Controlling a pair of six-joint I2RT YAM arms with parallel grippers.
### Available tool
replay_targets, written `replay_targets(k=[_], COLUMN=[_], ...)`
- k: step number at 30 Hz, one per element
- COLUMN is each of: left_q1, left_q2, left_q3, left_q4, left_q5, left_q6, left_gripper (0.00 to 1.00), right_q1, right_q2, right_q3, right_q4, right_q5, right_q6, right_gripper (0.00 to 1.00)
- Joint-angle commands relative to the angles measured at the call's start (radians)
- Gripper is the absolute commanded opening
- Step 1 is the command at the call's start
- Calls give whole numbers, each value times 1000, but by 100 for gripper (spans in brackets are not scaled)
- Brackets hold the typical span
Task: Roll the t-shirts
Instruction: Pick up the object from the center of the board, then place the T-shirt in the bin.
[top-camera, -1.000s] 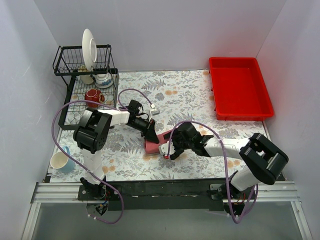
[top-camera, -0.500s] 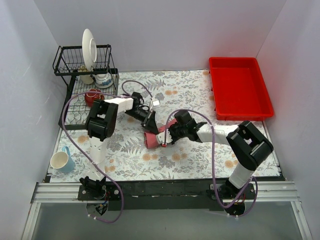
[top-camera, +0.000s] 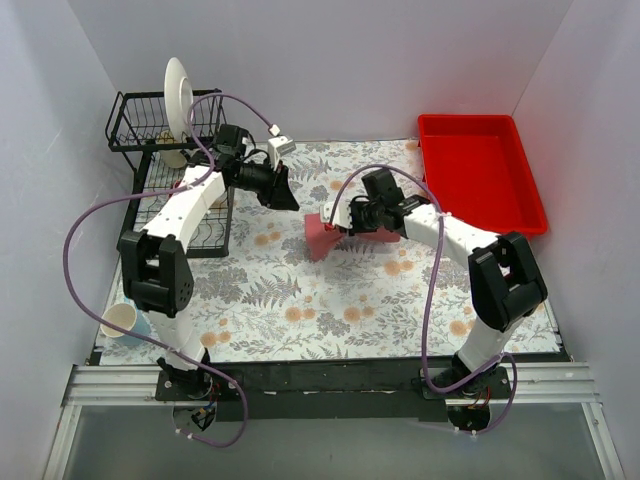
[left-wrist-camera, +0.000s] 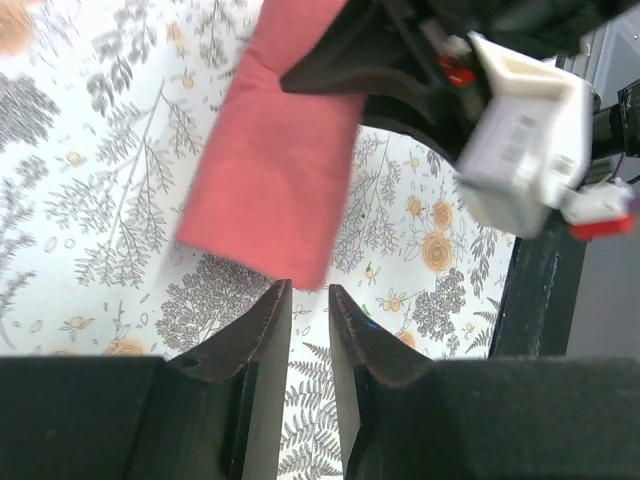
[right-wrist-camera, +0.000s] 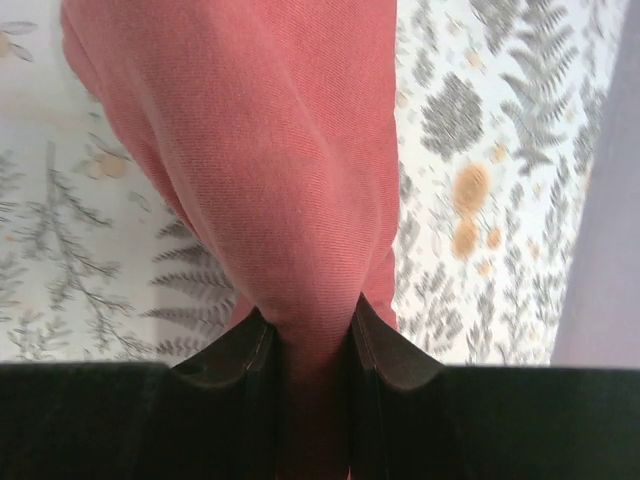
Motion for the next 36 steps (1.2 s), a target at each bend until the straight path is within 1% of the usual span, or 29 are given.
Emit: replay_targets(k=[1, 7, 11, 16, 21, 22, 27, 30, 32, 36], left_q1=[7, 9, 9, 7, 9, 9, 6, 7, 7, 4], left_q2=[-96, -121, -118, -113, -66, -55, 8, 42, 60, 80], left_q3=[-54, -99, -91, -85, -50, -39, 15, 35, 36, 35], left_q4=[-3, -3, -23, -37, -51, -59, -89, -105, -115, -134], left_q5=[-26, 28, 40, 37, 26, 22, -3, -20, -27, -49], left_q6=[5, -15, -5, -1, -12, -15, -5, 4, 7, 18], left_gripper=[21, 22, 22, 23, 23, 23, 23, 23, 22, 22], right_q1=[-56, -223, -323, -463, -563, -598, -670, -708, -728, -742], right_q2=[-16, 38, 63, 116, 199, 216, 320, 374, 394, 399], right_q3=[95, 238, 288, 396, 471, 485, 564, 600, 600, 549], right_q4=[1, 47, 99, 125, 166, 177, 209, 199, 194, 157], right_q5=[108, 179, 190, 192, 196, 202, 198, 166, 135, 63], right_q6=[81, 141, 146, 152, 126, 121, 80, 40, 16, -91], right_gripper=[1, 1, 1, 1, 1, 1, 1, 1, 1, 1])
